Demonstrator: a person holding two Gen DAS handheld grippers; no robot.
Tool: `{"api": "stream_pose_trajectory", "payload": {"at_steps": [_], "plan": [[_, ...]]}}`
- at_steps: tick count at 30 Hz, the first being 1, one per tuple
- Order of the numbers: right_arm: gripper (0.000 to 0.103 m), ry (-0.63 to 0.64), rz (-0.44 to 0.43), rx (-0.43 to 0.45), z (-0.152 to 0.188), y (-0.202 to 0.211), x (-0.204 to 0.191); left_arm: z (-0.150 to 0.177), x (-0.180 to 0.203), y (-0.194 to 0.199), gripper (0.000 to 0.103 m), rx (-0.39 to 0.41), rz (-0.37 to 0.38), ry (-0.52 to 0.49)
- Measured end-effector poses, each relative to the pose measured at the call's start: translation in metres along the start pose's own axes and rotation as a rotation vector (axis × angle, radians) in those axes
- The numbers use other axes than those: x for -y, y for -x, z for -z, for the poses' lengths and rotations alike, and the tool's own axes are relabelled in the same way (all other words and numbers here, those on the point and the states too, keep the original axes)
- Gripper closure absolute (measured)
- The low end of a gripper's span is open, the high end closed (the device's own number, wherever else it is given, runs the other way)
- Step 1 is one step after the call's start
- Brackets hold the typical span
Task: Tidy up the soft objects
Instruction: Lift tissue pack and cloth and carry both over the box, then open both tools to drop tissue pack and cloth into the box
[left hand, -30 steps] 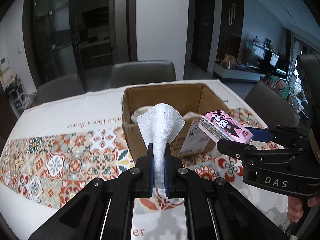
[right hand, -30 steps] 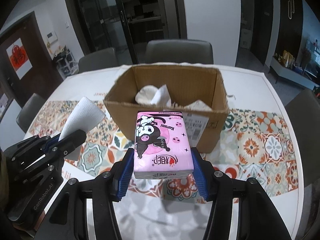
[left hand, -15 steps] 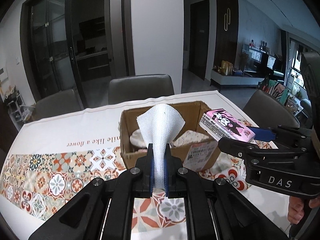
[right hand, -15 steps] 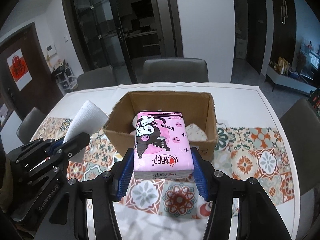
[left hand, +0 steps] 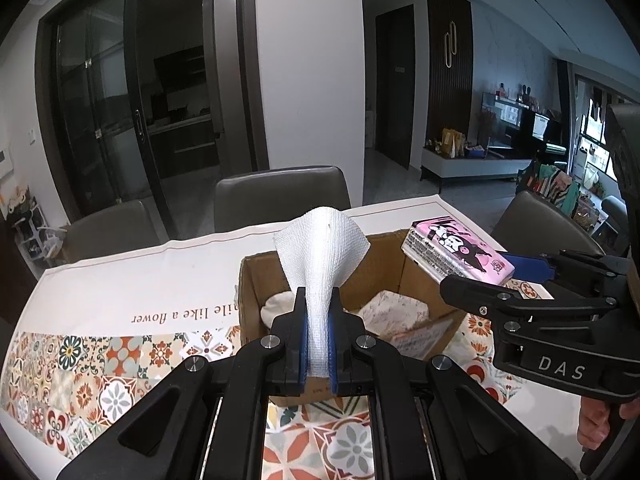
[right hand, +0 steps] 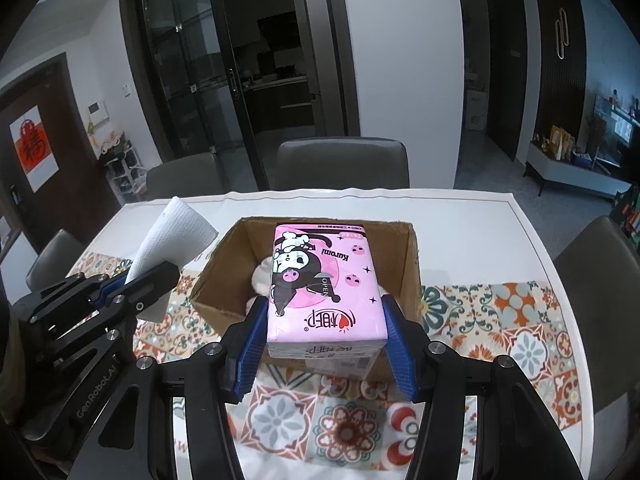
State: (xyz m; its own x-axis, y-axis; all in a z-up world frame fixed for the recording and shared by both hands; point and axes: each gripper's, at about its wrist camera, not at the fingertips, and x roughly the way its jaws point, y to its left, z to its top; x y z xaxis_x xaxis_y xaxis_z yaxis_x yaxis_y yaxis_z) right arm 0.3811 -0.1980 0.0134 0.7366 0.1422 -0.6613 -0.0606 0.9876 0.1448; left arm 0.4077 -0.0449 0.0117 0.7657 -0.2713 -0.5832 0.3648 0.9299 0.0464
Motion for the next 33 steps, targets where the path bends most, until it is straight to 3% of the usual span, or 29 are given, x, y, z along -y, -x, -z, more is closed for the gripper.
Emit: {"api": "stream_pose_trajectory", "payload": {"at_steps": [13, 28, 33], "plan": [[0.047, 0.008, 0.024, -0.038, -0.016, -0.040, 0.010, -0.007, -0.006, -0.050, 0.094, -0.066, 0.006, -0.005], [0.047, 0.003, 0.032, -0.160, -0.012, -0.098, 0.021, 0.007, -0.003, -0.102, 0.093, -0.183, 0.024, -0.010], [0.047, -0.002, 0.028, -0.190, -0.009, -0.109, 0.022, 0.009, -0.002, -0.109, 0.070, -0.209, 0.032, -0.009]]}}
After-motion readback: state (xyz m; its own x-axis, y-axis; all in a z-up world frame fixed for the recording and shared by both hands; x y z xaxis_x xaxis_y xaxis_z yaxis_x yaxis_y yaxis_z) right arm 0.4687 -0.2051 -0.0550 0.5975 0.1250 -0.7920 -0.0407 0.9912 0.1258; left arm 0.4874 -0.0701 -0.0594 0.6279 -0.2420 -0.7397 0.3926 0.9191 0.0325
